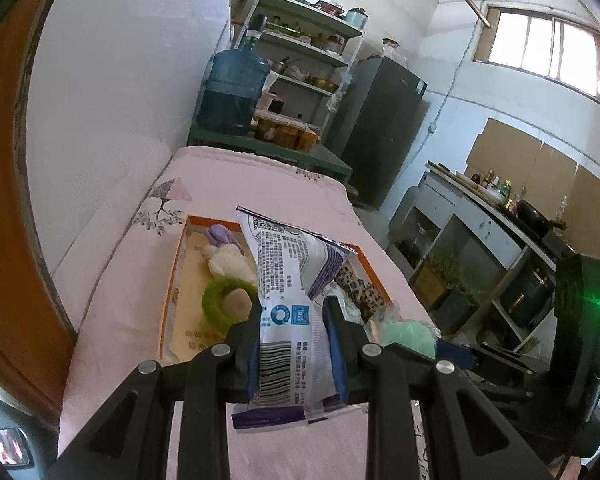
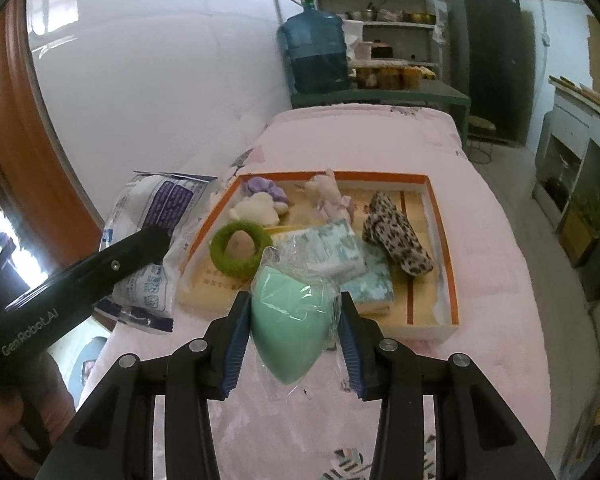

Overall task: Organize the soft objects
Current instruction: 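Lift the snack bag and sponge up and carry them over the tray, then lower the snack bag and sponge into the tray and open both grippers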

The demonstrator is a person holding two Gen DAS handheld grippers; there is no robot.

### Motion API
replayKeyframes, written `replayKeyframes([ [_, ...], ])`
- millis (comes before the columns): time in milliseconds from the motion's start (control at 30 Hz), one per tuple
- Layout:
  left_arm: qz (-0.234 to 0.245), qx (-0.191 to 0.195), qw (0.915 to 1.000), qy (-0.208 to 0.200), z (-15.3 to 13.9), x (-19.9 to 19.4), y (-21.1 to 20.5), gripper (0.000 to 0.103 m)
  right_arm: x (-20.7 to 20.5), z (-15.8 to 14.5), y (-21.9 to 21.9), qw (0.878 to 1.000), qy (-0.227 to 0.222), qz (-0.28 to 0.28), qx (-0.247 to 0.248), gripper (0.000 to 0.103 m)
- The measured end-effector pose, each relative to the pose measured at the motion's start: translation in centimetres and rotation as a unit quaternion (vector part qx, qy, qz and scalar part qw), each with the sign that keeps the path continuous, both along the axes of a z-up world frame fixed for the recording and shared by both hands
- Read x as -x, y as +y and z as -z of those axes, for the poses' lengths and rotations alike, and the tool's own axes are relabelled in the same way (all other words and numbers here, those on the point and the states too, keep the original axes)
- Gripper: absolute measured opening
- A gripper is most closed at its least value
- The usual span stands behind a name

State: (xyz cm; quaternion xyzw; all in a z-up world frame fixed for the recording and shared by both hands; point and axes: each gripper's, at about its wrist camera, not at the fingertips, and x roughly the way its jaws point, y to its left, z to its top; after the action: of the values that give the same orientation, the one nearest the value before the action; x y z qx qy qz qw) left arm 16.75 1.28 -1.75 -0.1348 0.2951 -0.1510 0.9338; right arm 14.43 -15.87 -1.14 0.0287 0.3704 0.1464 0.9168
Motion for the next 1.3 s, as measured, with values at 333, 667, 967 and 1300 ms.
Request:
replayKeyframes([
  [333, -0.011, 0.003, 0.9999, 0.002, 0.5, -1.8, 1.0, 0.028, -1.7, -0.7, 0.0, 1.000, -0.010, 0.007, 0.005, 0.043],
  [667, -0.013, 0.000, 0.9999, 0.008, 0.6, -5.0, 1.0, 0.028, -5.0, -1.0, 0.0, 1.000, -0.019, 0.003, 0.013, 0.043],
  [967, 0.009, -0.025, 0.9994, 0.021, 0.9, -9.7, -1.2, 0.028, -8.7, -0.6, 0.2, 1.000, -0.019, -0.001, 0.024, 0.043],
  [1300, 0.012, -0.037, 0.9983, 0.043, 1.8, -13.3, -2.6, 0.028, -12.1, 0.4, 0.0, 0.999, -0.004, -0.006, 0.032, 0.043],
])
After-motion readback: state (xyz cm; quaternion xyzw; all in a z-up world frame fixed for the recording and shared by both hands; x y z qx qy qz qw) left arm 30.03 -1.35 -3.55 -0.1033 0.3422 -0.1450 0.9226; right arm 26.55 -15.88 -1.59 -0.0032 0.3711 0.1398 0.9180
